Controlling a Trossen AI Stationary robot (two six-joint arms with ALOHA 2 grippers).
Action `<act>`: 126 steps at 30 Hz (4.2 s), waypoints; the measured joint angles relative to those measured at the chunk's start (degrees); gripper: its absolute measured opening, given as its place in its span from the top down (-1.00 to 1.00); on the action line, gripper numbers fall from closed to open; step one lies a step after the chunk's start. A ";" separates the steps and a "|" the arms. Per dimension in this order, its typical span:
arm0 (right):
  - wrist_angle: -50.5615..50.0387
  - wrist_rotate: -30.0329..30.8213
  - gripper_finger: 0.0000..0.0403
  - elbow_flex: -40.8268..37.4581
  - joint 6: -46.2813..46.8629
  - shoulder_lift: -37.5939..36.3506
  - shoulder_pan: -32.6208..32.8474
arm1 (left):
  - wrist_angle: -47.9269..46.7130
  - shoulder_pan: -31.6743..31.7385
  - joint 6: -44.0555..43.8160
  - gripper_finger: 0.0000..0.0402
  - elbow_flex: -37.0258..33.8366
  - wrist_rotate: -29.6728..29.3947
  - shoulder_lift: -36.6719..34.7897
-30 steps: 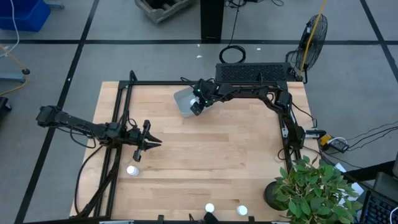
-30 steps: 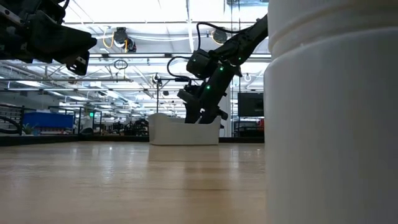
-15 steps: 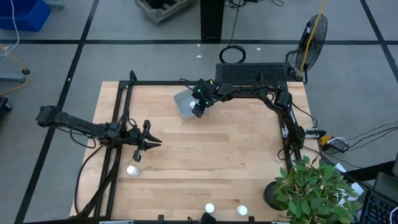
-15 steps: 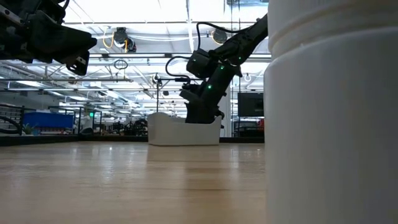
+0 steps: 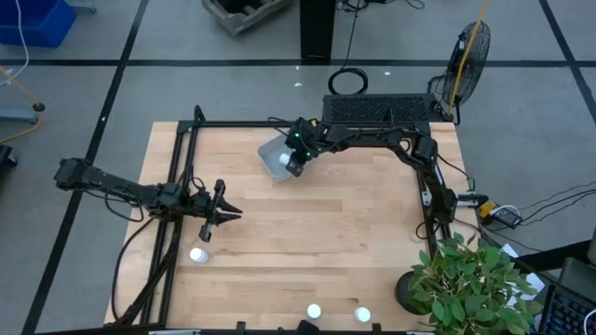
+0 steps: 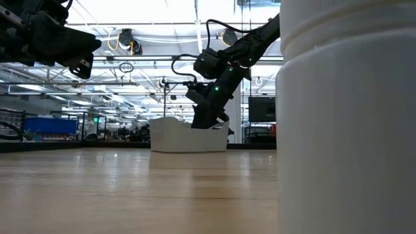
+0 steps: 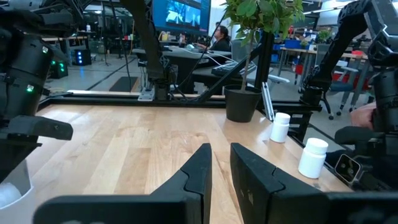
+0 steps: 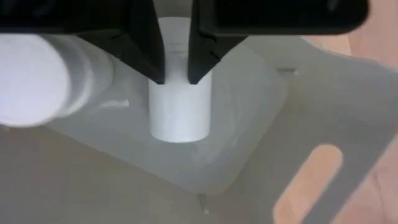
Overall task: Pick and place pill bottles into a basket
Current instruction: Put the white medicine bottle into the gray bin
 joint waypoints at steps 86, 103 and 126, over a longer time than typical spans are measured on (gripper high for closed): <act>-4.63 16.41 0.21 -0.17 -22.44 -12.09 15.24 | -0.02 -0.01 0.00 0.69 0.00 -0.02 0.00; -6.05 34.38 0.20 -0.15 -20.25 -13.20 34.72 | 4.44 -0.12 -1.76 0.69 0.00 -0.73 0.00; 0.36 44.63 0.21 -0.17 -23.07 -5.33 49.19 | -1.30 -8.09 -41.95 0.69 0.00 -0.60 8.04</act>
